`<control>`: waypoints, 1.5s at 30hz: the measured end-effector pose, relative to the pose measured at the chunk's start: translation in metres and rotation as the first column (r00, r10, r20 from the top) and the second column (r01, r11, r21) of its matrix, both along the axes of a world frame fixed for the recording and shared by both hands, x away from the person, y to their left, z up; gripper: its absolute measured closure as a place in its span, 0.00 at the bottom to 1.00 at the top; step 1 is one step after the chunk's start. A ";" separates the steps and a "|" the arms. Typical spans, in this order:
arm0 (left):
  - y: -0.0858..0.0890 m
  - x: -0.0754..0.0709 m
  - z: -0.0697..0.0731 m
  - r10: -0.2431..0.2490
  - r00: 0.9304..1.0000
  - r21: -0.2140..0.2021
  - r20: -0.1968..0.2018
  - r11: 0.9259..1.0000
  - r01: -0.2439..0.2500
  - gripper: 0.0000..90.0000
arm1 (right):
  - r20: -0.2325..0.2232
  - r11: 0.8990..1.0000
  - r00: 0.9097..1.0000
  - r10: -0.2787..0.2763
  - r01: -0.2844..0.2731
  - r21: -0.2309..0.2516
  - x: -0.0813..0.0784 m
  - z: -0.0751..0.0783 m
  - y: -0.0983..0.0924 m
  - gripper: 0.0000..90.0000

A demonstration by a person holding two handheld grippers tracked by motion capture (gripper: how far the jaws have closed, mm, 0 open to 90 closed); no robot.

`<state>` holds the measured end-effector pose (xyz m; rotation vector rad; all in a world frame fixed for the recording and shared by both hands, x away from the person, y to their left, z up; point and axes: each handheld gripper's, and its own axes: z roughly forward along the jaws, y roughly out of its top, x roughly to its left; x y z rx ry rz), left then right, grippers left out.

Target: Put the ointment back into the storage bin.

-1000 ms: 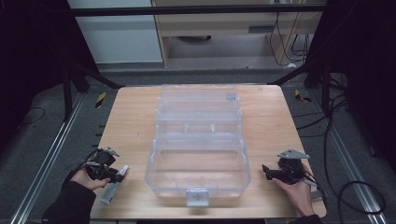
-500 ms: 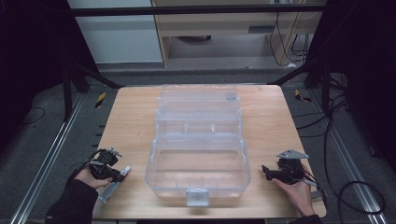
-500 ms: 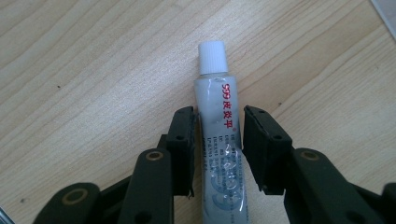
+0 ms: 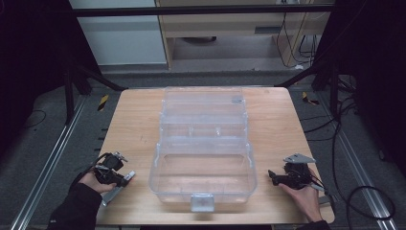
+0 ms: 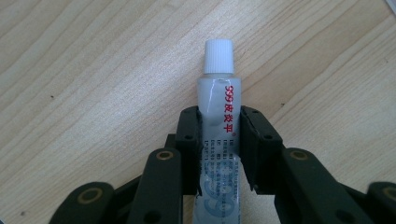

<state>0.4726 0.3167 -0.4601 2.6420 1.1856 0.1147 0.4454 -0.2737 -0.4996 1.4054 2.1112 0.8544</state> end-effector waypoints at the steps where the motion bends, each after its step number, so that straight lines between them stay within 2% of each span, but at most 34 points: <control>1: 0.000 -0.001 0.000 -0.002 1.000 -0.001 -0.002 1.000 0.002 0.78 | 0.001 1.000 1.000 0.000 0.000 -0.001 0.000 0.000 0.000 0.17; 4: -0.001 -0.002 0.002 -0.011 1.000 -0.004 0.001 1.000 0.011 0.78 | -0.002 1.000 1.000 -0.002 0.002 0.001 0.000 0.000 0.000 0.17; 9: -0.003 -0.004 0.012 -0.062 0.998 -0.001 0.007 0.998 0.062 0.78 | 0.000 1.000 1.000 -0.002 0.002 -0.006 0.000 0.000 0.000 0.17; 14: -0.008 -0.006 0.029 -0.098 0.994 -0.015 0.046 0.995 0.099 0.78 | 0.002 1.000 1.000 0.000 0.000 -0.014 -0.001 0.000 -0.001 0.17; 16: -0.011 -0.008 0.041 -0.116 0.991 -0.033 0.059 0.992 0.118 0.78 | 0.005 1.000 1.000 0.001 -0.001 -0.012 -0.001 -0.001 0.000 0.17; 17: -0.011 -0.008 0.041 -0.116 0.991 -0.033 0.059 0.992 0.118 0.78 | 0.005 1.000 1.000 0.001 -0.001 -0.012 -0.001 -0.001 0.000 0.17; 18: -0.012 -0.009 0.050 -0.131 0.989 -0.033 0.074 0.990 0.134 0.78 | 0.006 1.000 1.000 0.004 -0.004 -0.013 -0.001 -0.001 0.000 0.17; 19: -0.012 -0.009 0.050 -0.131 0.989 -0.033 0.074 0.990 0.134 0.78 | 0.007 1.000 1.000 0.003 -0.003 -0.013 -0.001 -0.001 0.000 0.17; 20: -0.013 -0.010 0.057 -0.145 0.986 -0.041 0.085 0.988 0.149 0.78 | 0.009 1.000 1.000 0.004 -0.004 -0.015 0.000 -0.001 0.000 0.17; 25: -0.015 -0.012 0.068 -0.166 0.981 -0.043 0.100 0.984 0.171 0.78 | 0.017 1.000 1.000 0.005 -0.004 -0.013 0.000 -0.001 -0.001 0.17; 26: -0.016 -0.013 0.073 -0.178 0.978 -0.040 0.111 0.982 0.184 0.78 | 0.022 1.000 1.000 0.007 -0.006 -0.016 0.000 -0.001 -0.001 0.17; 27: -0.016 -0.013 0.073 -0.178 0.978 -0.040 0.111 0.982 0.184 0.78 | 0.022 1.000 1.000 0.007 -0.006 -0.016 0.000 -0.001 -0.001 0.17; 28: -0.017 -0.014 0.078 -0.192 0.974 -0.041 0.121 0.979 0.198 0.78 | 0.026 1.000 1.000 0.008 -0.008 -0.019 0.000 -0.001 -0.001 0.17; 30: -0.018 -0.014 0.081 -0.201 0.972 -0.042 0.123 0.977 0.208 0.78 | 0.025 1.000 1.000 0.007 -0.007 -0.016 0.000 -0.001 0.000 0.17; 32: -0.021 -0.014 0.089 -0.229 0.963 -0.039 0.139 0.971 0.237 0.78 | 0.031 1.000 0.999 0.011 -0.010 -0.014 -0.001 -0.001 0.000 0.17; 33: -0.021 -0.014 0.089 -0.229 0.963 -0.039 0.139 0.971 0.237 0.78 | 0.031 1.000 0.999 0.011 -0.010 -0.014 -0.001 -0.001 0.000 0.17; 34: -0.024 -0.014 0.094 -0.241 0.959 -0.041 0.147 0.968 0.250 0.78 | 0.035 1.000 0.999 0.007 -0.007 -0.013 0.000 -0.001 0.000 0.17; 35: -0.024 -0.014 0.094 -0.241 0.959 -0.041 0.147 0.968 0.250 0.78 | 0.035 1.000 0.999 0.007 -0.007 -0.013 0.000 -0.001 0.000 0.17; 37: -0.027 -0.013 0.100 -0.257 0.954 -0.039 0.153 0.963 0.265 0.78 | 0.036 1.000 0.999 0.008 -0.008 -0.012 0.000 -0.001 0.000 0.17; 40: -0.034 -0.012 0.107 -0.285 0.945 -0.035 0.162 0.955 0.294 0.78 | 0.039 1.000 0.999 0.015 -0.014 -0.013 0.000 -0.001 0.000 0.17; 41: -0.039 -0.011 0.112 -0.307 0.937 -0.027 0.166 0.948 0.316 0.78 | 0.042 1.000 0.999 0.016 -0.015 -0.016 0.000 -0.002 0.000 0.17; 42: -0.041 -0.011 0.115 -0.319 0.933 -0.027 0.168 0.944 0.328 0.78 | 0.042 1.000 0.999 0.017 -0.016 -0.017 -0.001 -0.002 0.000 0.17; 45: -0.047 -0.011 0.119 -0.332 0.929 -0.020 0.165 0.940 0.339 0.78 | 0.040 1.000 0.999 0.017 -0.017 -0.018 -0.001 -0.002 0.000 0.16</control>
